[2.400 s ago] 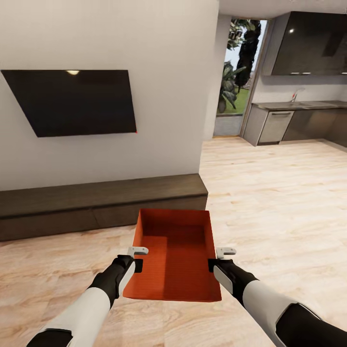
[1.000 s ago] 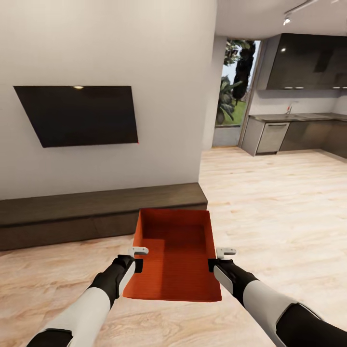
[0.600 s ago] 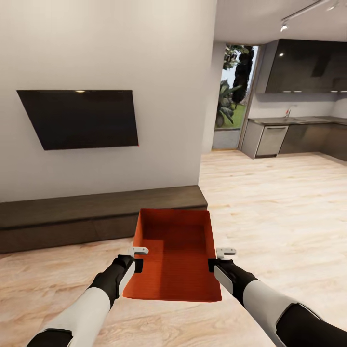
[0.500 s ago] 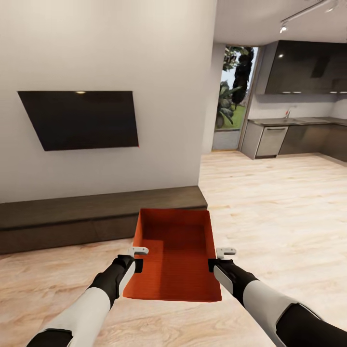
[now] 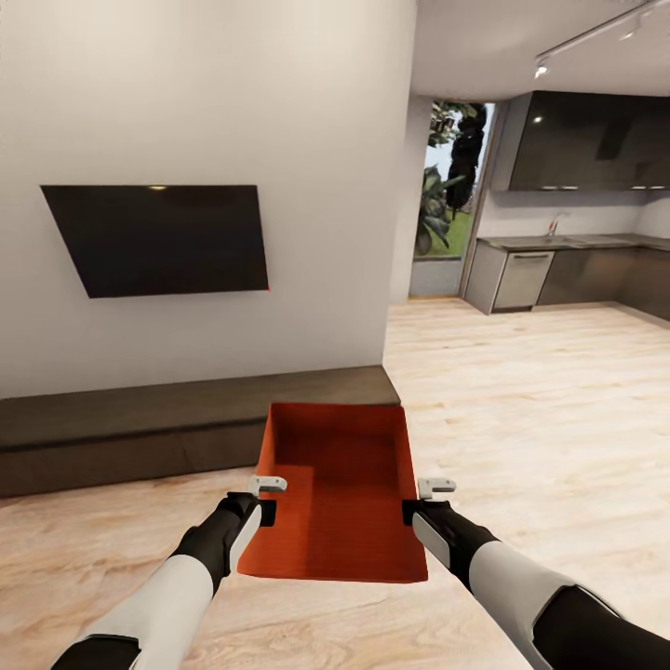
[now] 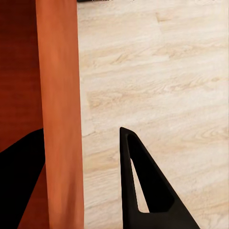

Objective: Move the two storage containers from the living room to the garage. In the garage, place one container on the floor and stack the other container on top of it (either order is fine).

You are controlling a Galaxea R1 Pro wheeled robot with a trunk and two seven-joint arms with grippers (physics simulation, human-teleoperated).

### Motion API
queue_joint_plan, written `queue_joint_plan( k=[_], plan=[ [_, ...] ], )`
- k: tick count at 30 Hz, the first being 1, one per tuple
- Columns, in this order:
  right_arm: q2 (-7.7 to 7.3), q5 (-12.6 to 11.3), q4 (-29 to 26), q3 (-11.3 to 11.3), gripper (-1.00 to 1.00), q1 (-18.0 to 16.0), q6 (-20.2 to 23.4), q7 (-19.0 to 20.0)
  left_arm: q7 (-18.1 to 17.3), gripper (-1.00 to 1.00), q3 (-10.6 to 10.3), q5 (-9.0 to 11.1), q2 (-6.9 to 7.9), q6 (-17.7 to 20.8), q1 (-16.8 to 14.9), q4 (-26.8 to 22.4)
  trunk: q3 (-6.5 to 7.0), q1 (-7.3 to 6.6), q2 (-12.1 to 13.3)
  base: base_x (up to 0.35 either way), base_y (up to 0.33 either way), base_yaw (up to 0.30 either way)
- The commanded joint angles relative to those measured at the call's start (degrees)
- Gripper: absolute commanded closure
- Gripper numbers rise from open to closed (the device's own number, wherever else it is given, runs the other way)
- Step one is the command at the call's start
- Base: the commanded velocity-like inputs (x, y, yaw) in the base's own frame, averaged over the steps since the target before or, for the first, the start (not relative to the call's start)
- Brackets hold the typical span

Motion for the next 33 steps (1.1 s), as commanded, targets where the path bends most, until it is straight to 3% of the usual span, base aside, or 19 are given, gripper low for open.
queue_joint_plan(
  k=[1, 33],
  plan=[
    [-0.02, 0.0, -0.8, 0.0, 1.0, -0.1, 0.2, -0.3, 0.3, 1.0, -0.2, 0.0, -0.01, 0.4, 0.0, 0.0, -0.04, 0.04, -0.1, 0.0, 0.0, 0.0],
    [-0.02, 0.0, -0.7, 0.0, 1.0, -0.1, 0.3, -0.2, 0.3, 1.0, -0.1, -0.1, 0.08, 0.4, 0.0, -0.2, 0.56, 0.04, -0.1, 0.0, 0.0, 0.0]
  ],
)
